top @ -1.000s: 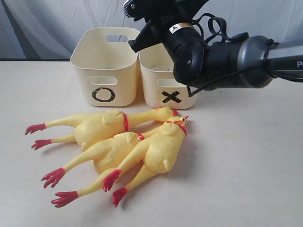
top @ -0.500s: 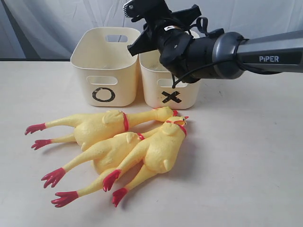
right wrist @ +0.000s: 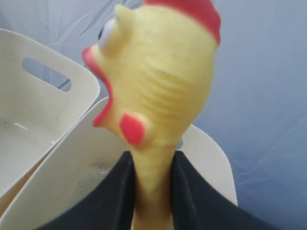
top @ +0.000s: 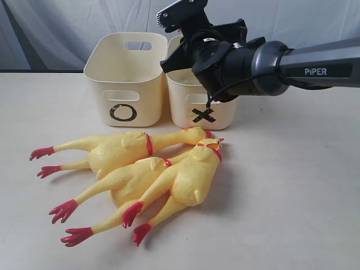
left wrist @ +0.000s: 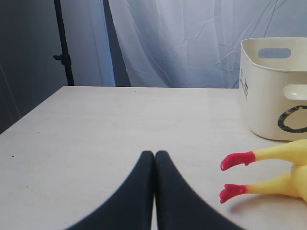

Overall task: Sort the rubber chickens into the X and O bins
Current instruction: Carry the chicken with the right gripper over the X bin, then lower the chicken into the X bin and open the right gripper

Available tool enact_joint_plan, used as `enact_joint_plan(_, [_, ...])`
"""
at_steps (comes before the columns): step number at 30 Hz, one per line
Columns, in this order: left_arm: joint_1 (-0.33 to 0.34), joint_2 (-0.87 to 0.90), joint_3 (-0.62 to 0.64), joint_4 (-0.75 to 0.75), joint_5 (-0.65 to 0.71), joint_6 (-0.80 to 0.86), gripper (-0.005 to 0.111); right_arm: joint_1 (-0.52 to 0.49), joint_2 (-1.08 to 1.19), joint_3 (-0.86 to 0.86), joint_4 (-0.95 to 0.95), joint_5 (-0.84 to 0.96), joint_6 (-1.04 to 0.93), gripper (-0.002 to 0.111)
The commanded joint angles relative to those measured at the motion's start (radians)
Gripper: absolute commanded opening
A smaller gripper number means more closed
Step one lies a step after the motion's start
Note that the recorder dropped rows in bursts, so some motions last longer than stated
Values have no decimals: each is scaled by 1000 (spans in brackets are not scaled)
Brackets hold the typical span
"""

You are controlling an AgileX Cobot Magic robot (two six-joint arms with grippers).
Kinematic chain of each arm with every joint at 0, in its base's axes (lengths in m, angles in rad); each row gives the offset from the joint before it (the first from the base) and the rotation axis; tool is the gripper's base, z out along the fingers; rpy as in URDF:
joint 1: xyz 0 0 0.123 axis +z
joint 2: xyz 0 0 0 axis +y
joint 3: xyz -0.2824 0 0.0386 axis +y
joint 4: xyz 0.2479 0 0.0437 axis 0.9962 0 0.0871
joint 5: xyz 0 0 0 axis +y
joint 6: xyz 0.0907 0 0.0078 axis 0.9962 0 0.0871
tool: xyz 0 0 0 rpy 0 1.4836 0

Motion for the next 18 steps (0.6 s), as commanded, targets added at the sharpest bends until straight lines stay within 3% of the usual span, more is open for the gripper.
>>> enact_joint_plan(1, [4,-5,5,-3,1,-2,0,-5,9,-7,6,-24,-7,1])
enact_joint_plan(3, [4,-5,5,-3,1,-2,0,-5,10,-7,6,-42,-7,10])
enact_joint_plan(4, [4,-5,5,-3,1,-2,0,-5,11,-7,4,-62,-7,21])
enact_joint_plan(6, [4,-5,5,-3,1,-2,0,-5,11,-7,-3,-94,-7,52])
enact_joint_plan(8, [4,-5,5,-3,1,-2,0,-5,11,-7,-5,-115,-5,67])
enact_joint_plan(18, [4,-5,5,-3,1,-2,0,-5,-6,-7,-19,-105,-8,68])
